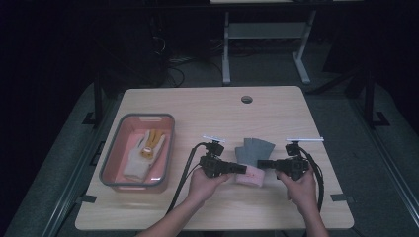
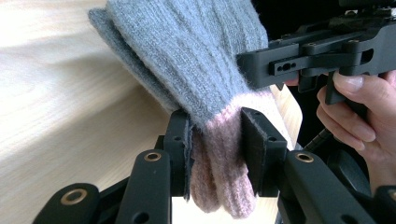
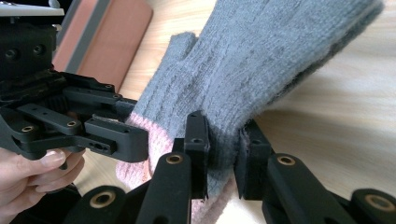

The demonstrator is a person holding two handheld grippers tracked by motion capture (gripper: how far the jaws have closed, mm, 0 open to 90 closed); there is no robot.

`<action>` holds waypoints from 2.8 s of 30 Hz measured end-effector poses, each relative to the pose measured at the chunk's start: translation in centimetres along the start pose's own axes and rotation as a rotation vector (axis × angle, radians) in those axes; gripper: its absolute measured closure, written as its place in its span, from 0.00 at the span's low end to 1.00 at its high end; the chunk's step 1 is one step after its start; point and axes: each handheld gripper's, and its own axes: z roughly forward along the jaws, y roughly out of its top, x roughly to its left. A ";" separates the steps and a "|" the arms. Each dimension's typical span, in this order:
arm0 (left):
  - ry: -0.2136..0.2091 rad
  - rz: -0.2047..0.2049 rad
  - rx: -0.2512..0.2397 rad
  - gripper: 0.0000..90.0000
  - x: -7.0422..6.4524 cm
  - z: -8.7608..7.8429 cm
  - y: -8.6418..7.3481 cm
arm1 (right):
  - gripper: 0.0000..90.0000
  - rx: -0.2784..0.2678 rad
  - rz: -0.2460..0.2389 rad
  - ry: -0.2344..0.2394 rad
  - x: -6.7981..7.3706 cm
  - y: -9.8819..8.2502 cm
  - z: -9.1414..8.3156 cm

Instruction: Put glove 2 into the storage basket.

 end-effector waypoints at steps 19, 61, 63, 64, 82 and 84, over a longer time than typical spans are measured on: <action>0.023 0.010 -0.043 0.72 0.9 -4.1 0.3 | 0.86 0.035 -0.050 0.026 3.4 2.5 1.8; 0.080 0.026 -0.129 0.72 1.8 -11.4 -0.2 | 0.86 0.069 -0.137 0.093 9.4 5.6 5.2; 0.083 0.033 -0.133 0.72 1.9 -11.8 -0.2 | 0.86 0.072 -0.139 0.098 9.7 5.8 5.3; 0.084 0.030 -0.137 0.72 2.0 -12.1 -0.2 | 0.86 0.074 -0.139 0.104 10.0 6.0 5.5; 0.099 0.012 -0.170 0.73 3.0 -14.9 0.0 | 0.86 0.088 -0.156 0.135 12.0 7.4 7.4; 0.103 0.010 -0.172 0.73 3.0 -15.1 0.0 | 0.86 0.090 -0.159 0.137 12.2 7.6 7.5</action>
